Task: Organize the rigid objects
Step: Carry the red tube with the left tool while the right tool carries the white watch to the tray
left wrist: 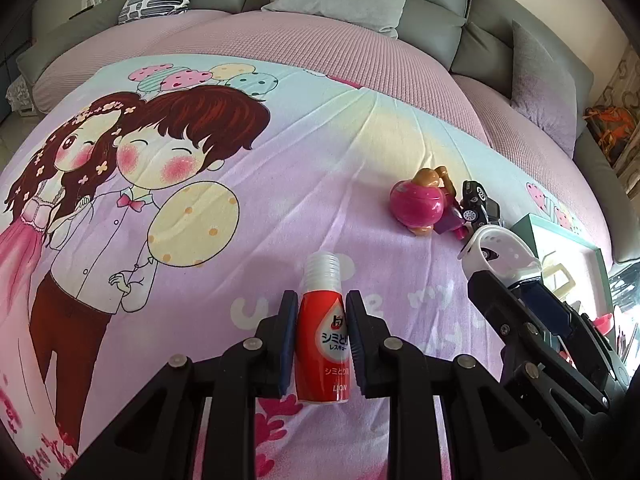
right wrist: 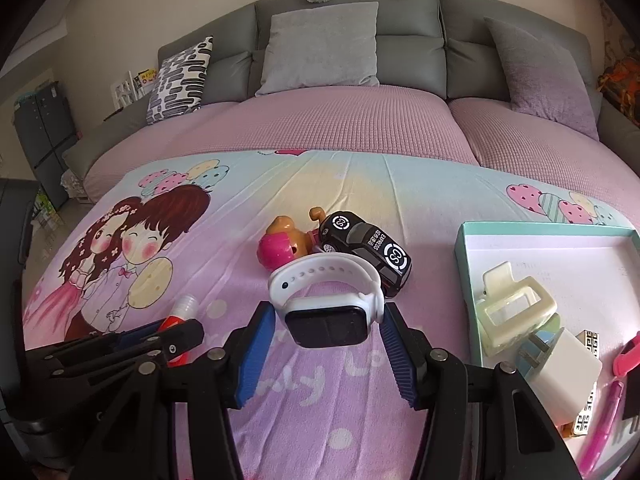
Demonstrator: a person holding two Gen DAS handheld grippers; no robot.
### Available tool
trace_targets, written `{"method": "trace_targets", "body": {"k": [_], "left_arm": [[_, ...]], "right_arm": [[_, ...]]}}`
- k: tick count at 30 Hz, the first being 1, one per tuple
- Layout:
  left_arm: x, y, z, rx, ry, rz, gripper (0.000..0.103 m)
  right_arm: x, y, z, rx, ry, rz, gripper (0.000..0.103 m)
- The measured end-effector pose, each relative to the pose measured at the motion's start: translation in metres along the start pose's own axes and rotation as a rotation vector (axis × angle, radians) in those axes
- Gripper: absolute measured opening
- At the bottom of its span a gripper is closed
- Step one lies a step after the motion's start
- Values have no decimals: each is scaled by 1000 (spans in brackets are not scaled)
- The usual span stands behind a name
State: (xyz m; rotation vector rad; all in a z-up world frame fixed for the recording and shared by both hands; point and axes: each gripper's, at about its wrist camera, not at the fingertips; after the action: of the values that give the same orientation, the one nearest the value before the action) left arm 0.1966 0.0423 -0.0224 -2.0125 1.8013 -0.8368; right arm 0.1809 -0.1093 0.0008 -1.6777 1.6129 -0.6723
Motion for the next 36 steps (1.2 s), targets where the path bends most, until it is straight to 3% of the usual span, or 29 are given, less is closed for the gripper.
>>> {"method": "trace_targets", "body": {"k": [12,21,27,36], "left_arm": [[22,-7,-17,39,-10,27,25],[68,-7,-27,71,25,109,25],[97,-9,-33,90,50,148,25],[143,-10,-41,140,122,209,25]], "right_arm": [[19,-6,-26,43,17,20,58],[51,-13,-47,90,57,68,58],[87,-14,-62,120,105,135,58],[165,-6,-88,150,248,274,57]]}}
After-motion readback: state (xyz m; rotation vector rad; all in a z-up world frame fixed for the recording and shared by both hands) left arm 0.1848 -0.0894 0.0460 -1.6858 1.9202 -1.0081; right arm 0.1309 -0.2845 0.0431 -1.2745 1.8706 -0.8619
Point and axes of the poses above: each gripper's, at about its wrist camera, not at the fingertips, and z roughly the way its jaws point, x to its right, y to its underside, and after that the axes turned 7 degrees about x, right-handed
